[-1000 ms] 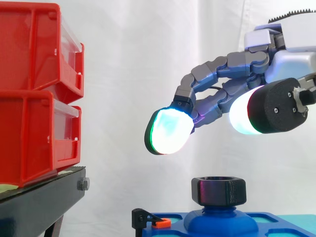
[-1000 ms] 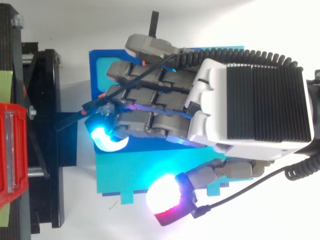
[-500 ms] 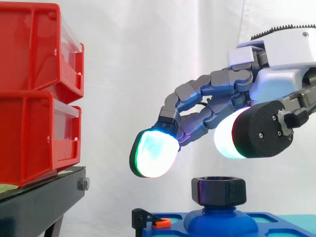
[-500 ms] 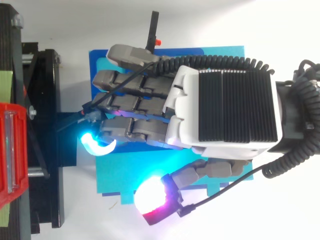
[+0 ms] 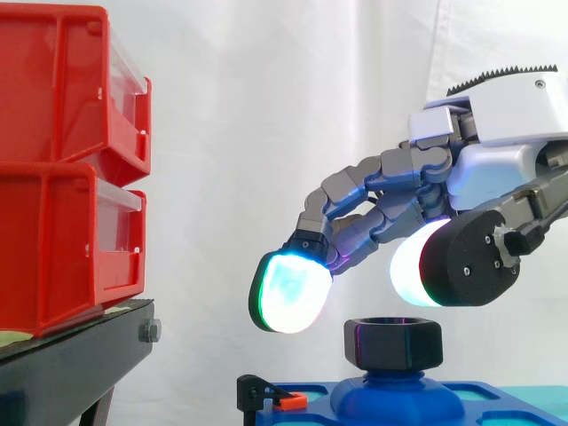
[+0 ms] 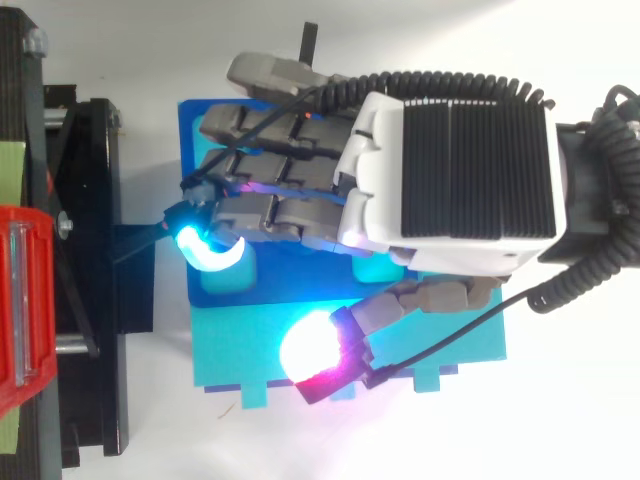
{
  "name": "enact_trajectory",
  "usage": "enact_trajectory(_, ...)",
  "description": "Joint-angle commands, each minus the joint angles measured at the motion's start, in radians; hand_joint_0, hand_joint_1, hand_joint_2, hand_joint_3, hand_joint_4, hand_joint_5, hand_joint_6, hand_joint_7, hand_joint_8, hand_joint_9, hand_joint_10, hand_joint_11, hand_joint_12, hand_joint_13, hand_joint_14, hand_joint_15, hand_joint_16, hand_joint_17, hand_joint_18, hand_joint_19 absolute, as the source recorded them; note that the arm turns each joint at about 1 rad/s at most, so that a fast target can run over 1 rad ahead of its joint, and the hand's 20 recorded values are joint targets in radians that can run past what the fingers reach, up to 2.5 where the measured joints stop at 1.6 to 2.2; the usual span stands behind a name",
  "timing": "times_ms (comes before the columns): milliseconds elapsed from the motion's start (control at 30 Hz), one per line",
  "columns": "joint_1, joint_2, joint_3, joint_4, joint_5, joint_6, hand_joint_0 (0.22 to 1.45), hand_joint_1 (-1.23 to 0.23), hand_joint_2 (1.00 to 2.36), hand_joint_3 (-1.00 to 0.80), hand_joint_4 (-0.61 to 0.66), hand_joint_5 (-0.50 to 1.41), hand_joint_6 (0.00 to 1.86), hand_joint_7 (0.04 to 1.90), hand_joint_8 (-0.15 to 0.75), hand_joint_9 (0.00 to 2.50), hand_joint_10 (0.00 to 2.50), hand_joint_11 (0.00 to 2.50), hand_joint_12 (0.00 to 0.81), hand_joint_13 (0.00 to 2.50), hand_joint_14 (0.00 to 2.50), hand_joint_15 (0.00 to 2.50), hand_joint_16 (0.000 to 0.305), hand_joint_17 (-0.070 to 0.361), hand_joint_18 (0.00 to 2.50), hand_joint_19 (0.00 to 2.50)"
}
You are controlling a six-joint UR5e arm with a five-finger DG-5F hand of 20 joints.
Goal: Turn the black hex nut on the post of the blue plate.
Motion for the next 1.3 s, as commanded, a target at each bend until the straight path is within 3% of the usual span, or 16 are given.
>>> enact_trajectory(0,-0.011,0.0,-0.001,-0.003,-0.022,-0.006,0.49,-0.5,1.0,-0.5,0.15,-0.21,0.5,0.75,0.255,0.46,0.0,0.0,0.349,0.22,0.0,0.03,0.046,0.104,0.0,0.09)
enact_trajectory(333,-0.036,0.0,0.0,-0.029,-0.062,-0.018,0.48,-0.45,1.0,-0.5,0.17,-0.21,0.5,0.75,0.261,0.45,0.0,0.0,0.356,0.21,0.0,0.03,0.047,0.106,0.0,0.09)
enact_trajectory(567,-0.05,0.0,0.0,-0.076,-0.065,-0.019,0.48,-0.38,1.0,-0.5,0.19,-0.2,0.5,0.75,0.268,0.45,0.0,0.0,0.359,0.2,0.0,0.03,0.048,0.107,0.0,0.1)
enact_trajectory(1100,-0.073,0.0,0.0,-0.076,-0.085,-0.019,0.48,-0.37,1.0,-0.5,0.21,-0.19,0.5,0.77,0.271,0.46,0.0,0.0,0.358,0.2,0.0,0.03,0.048,0.107,0.0,0.1)
enact_trajectory(1267,-0.089,0.003,0.006,-0.076,-0.108,-0.019,0.48,-0.37,1.0,-0.5,0.21,-0.19,0.5,0.76,0.272,0.45,0.0,0.0,0.358,0.21,0.0,0.03,0.048,0.108,0.0,0.09)
